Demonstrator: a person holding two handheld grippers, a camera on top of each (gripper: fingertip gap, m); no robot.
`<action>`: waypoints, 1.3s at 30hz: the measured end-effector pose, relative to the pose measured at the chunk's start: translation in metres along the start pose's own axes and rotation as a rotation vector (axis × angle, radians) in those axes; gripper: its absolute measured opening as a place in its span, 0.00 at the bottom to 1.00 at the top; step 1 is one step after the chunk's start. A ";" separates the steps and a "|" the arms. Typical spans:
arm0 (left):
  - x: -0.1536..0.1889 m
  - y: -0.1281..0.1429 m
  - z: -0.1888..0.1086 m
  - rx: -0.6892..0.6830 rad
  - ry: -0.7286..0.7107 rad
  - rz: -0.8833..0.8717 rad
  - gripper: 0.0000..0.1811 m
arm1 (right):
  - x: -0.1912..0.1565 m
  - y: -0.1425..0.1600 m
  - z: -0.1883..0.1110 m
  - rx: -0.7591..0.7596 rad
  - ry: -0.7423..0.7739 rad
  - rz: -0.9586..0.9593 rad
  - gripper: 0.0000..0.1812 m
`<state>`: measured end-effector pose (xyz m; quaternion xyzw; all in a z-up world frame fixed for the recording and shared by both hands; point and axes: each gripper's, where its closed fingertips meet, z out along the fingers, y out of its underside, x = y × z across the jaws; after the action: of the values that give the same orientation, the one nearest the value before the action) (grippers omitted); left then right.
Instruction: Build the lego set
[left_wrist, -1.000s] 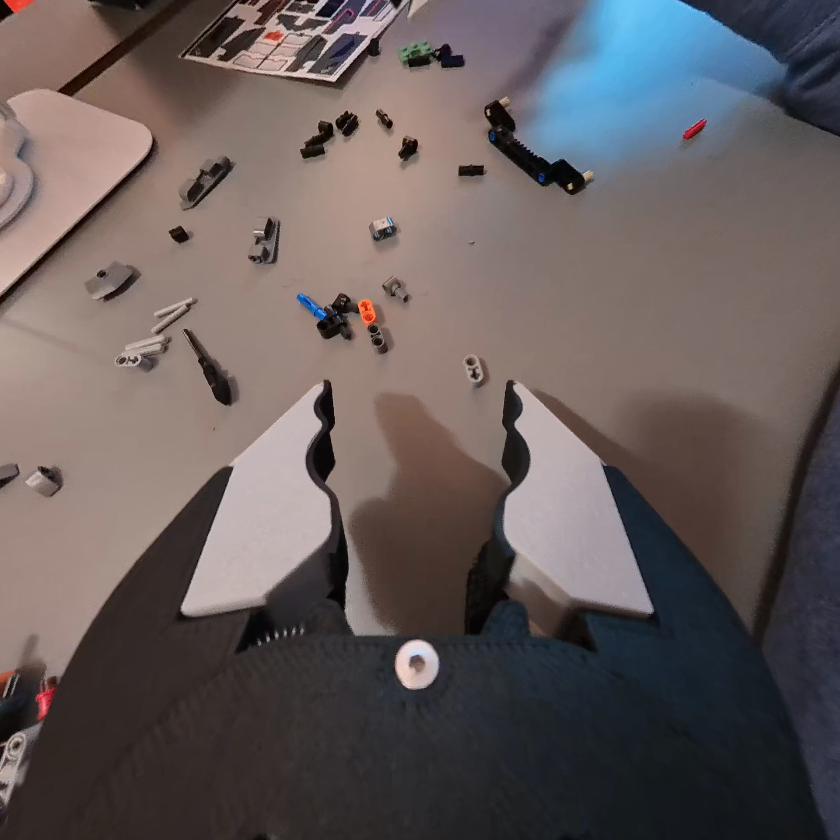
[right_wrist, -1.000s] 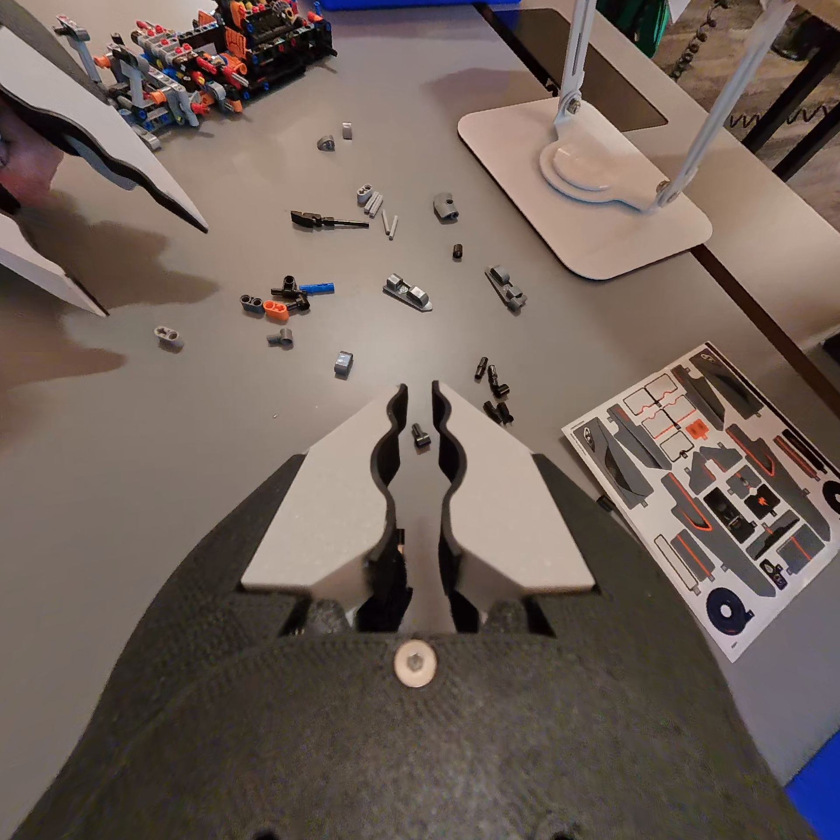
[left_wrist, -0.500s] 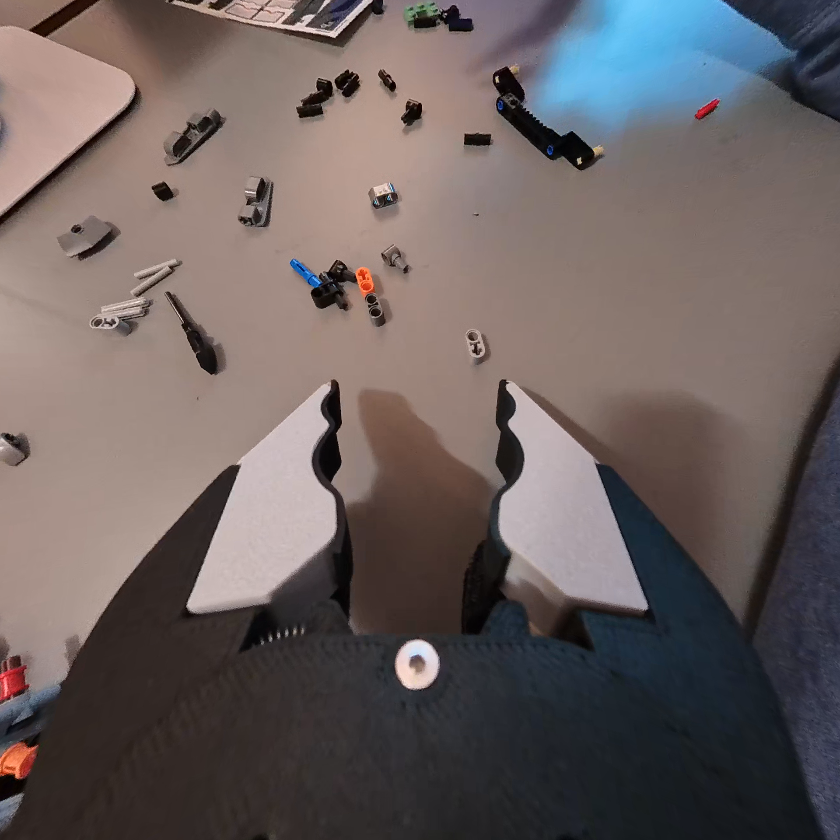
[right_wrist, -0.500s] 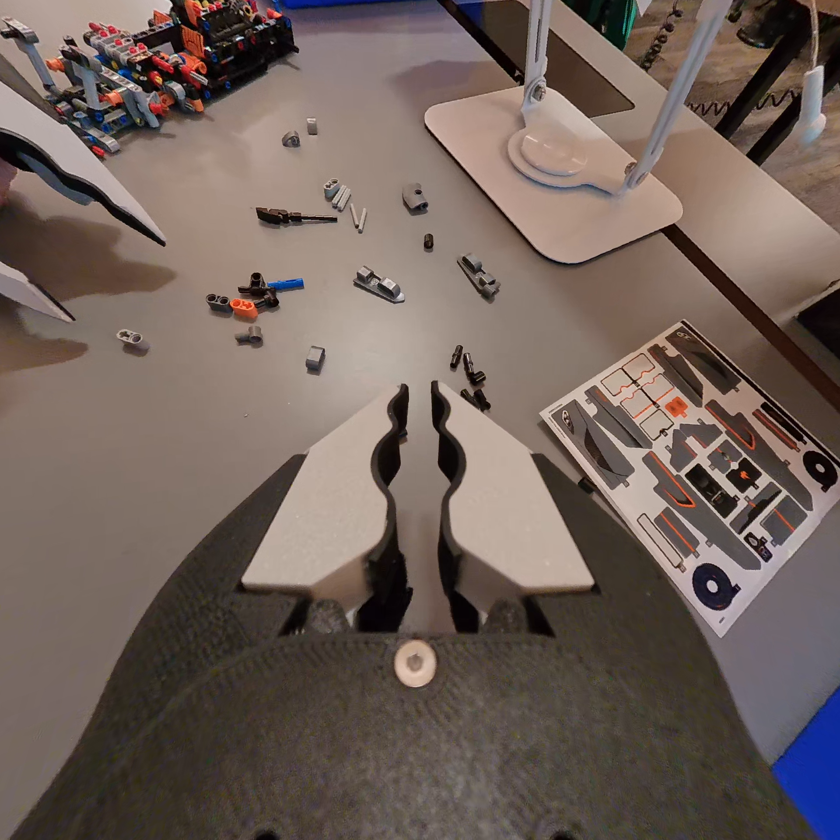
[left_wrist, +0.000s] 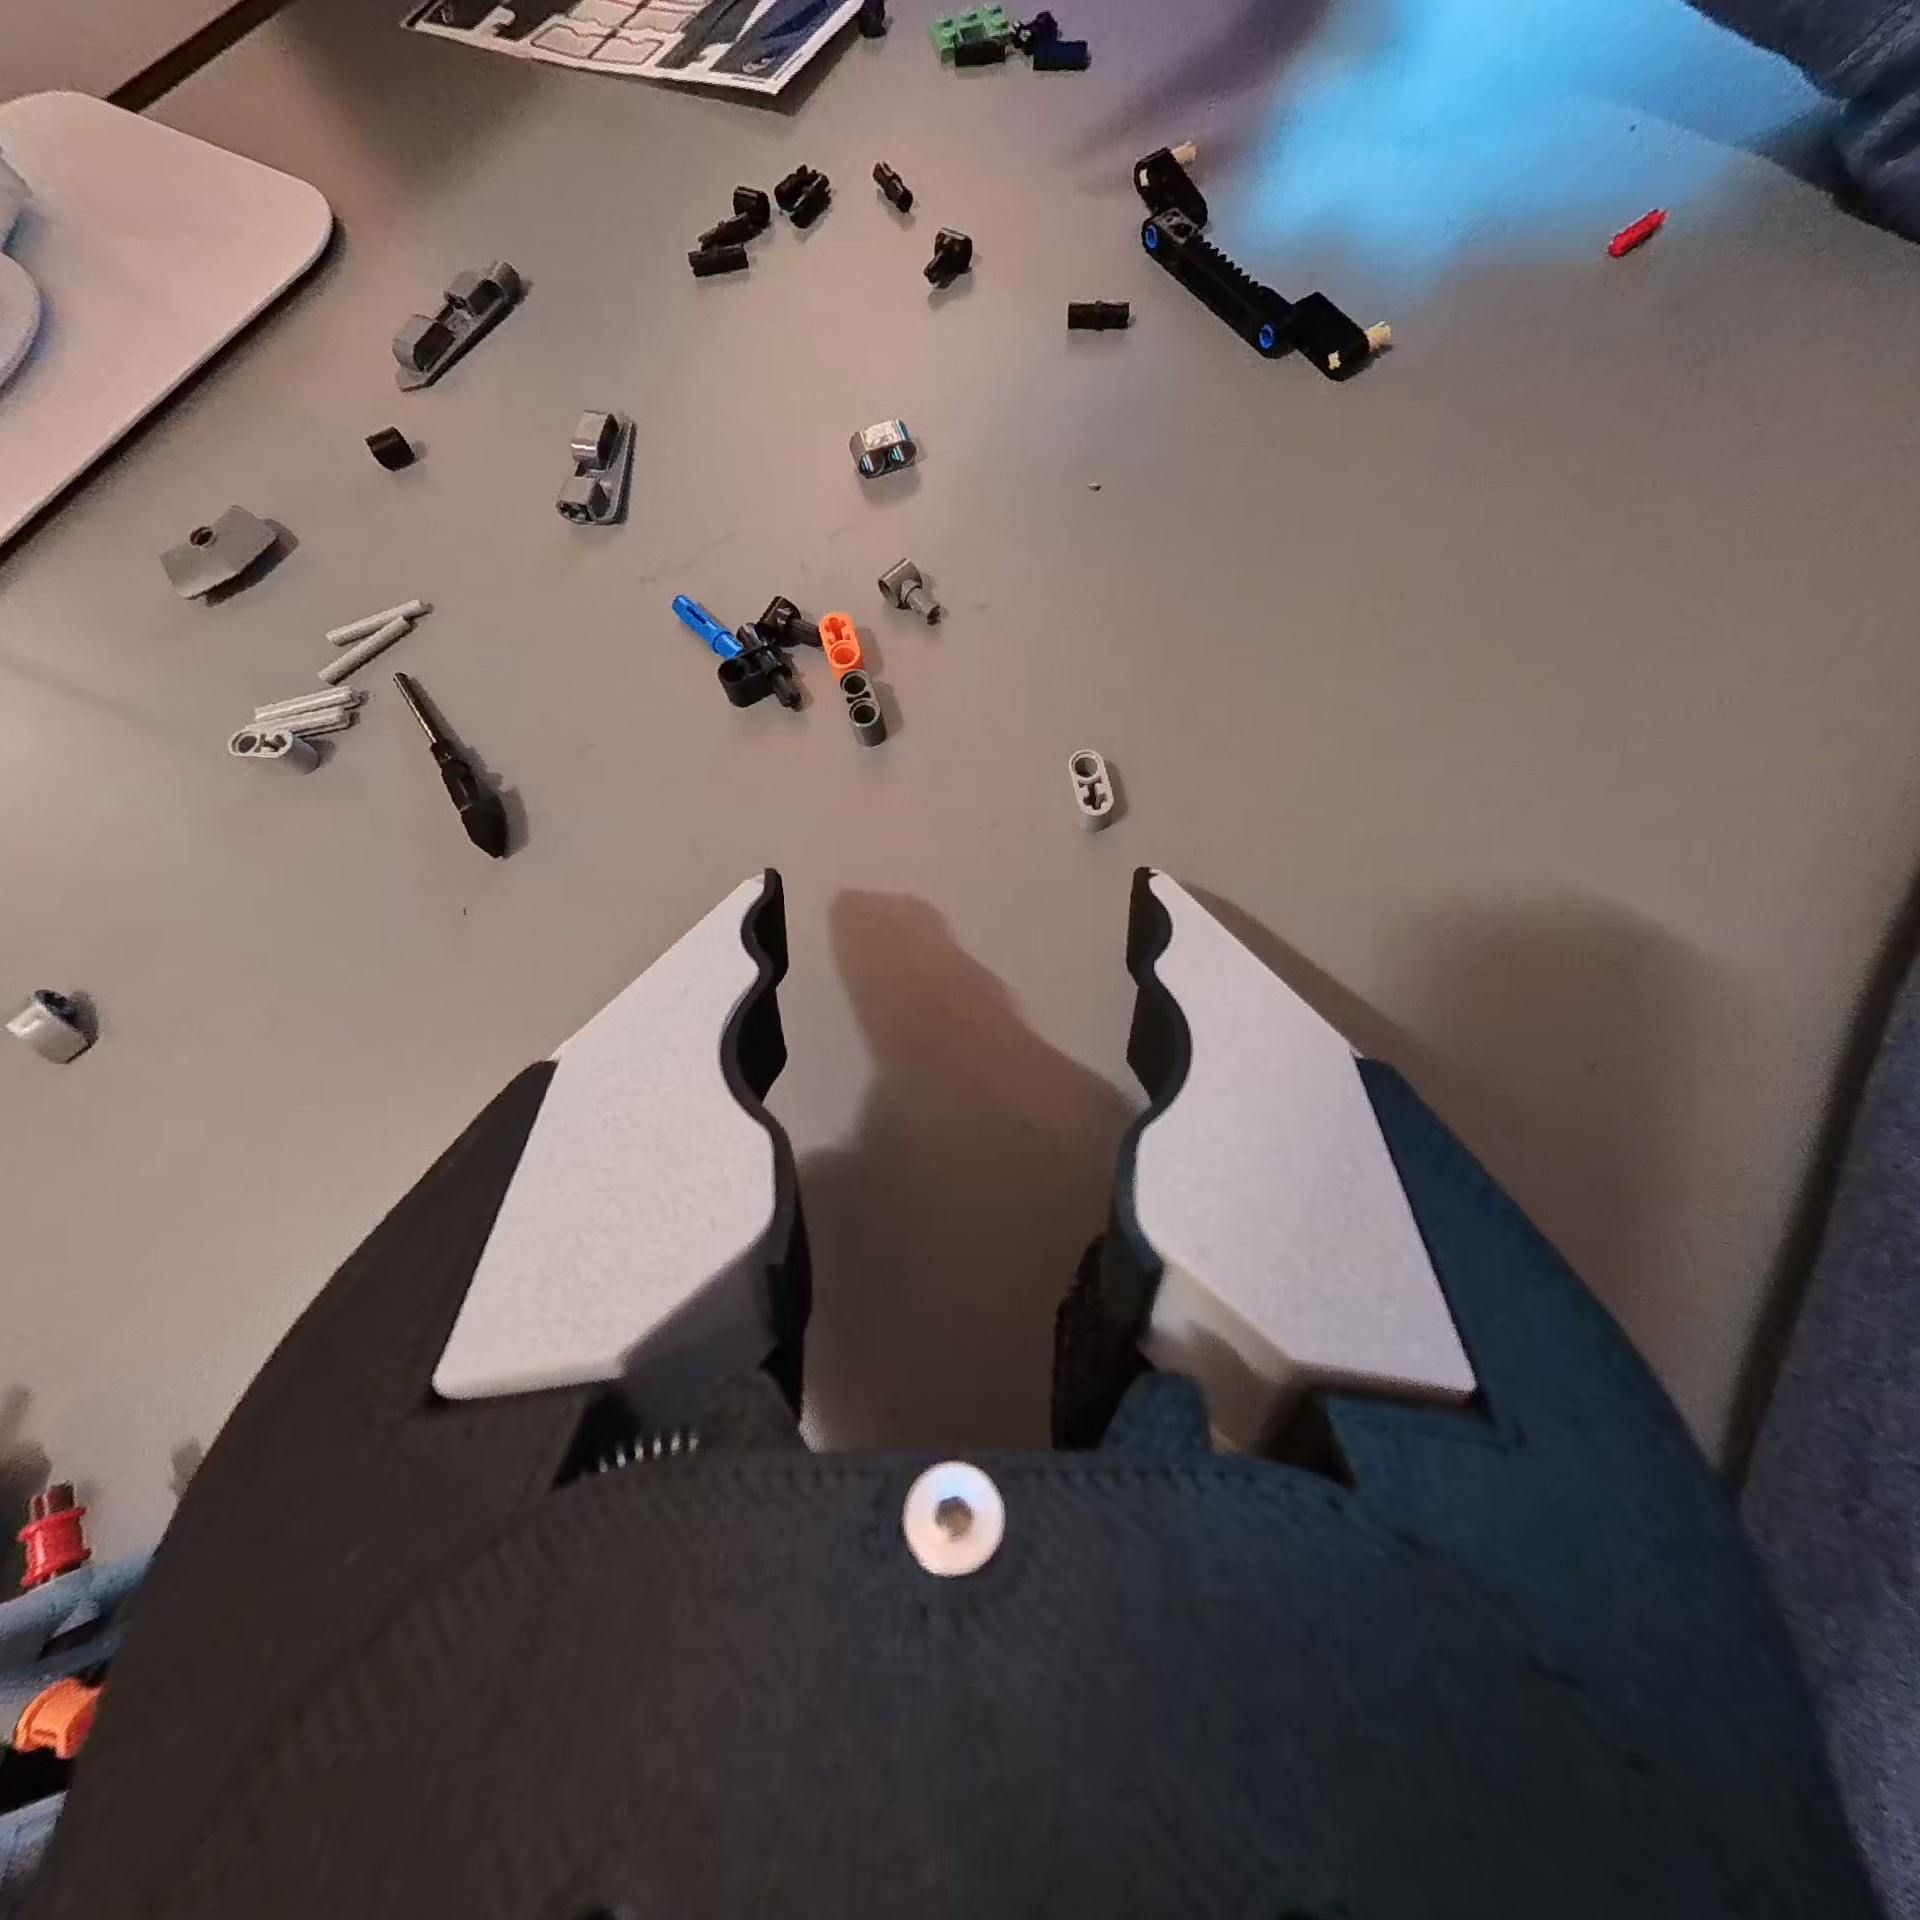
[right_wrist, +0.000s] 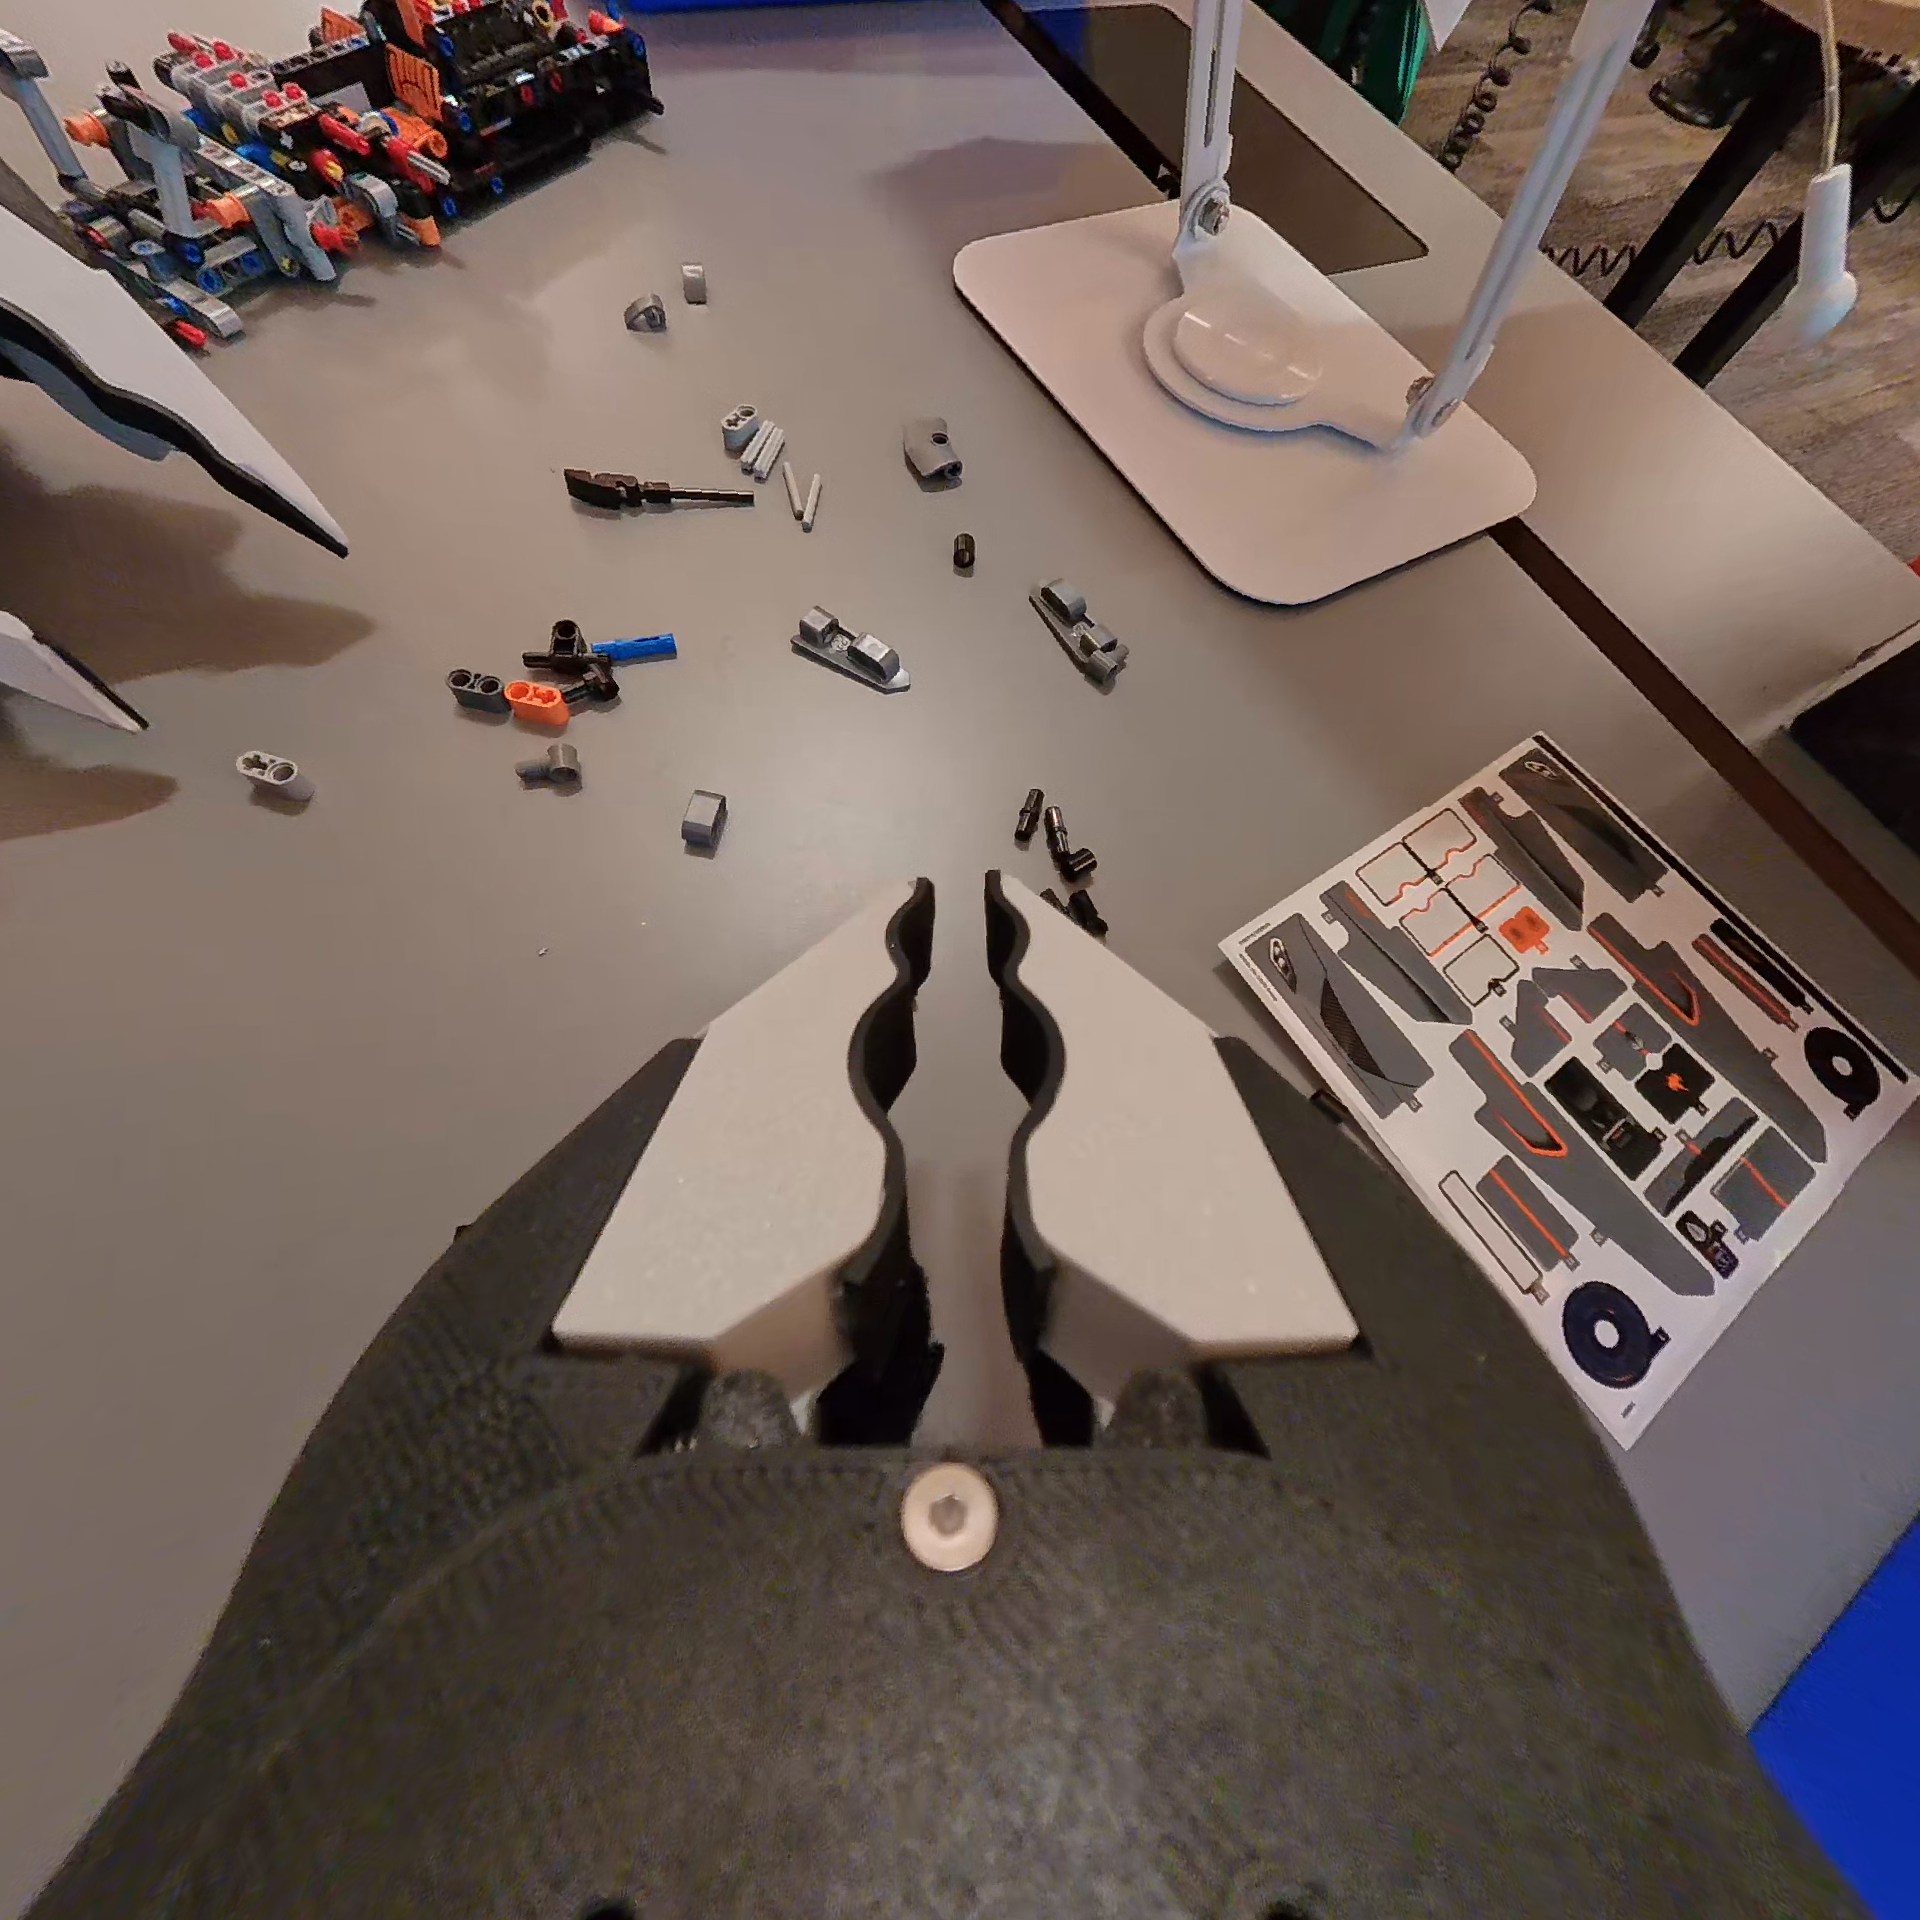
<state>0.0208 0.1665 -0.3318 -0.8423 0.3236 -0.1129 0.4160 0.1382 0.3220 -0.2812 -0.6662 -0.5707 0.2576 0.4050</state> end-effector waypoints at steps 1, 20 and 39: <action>0.000 0.000 0.000 0.002 -0.003 0.003 0.35 | 0.000 0.000 0.000 0.001 0.002 0.000 0.04; -0.001 -0.003 -0.003 0.025 -0.021 0.013 0.34 | 0.017 0.032 0.006 -0.122 0.030 0.034 0.06; -0.001 -0.001 -0.001 0.011 -0.022 0.015 0.34 | -0.024 0.043 0.011 -0.210 -0.178 -0.104 0.05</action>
<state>0.0203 0.1667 -0.3300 -0.8386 0.3249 -0.1024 0.4251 0.1481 0.3004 -0.3259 -0.6491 -0.6618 0.2332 0.2938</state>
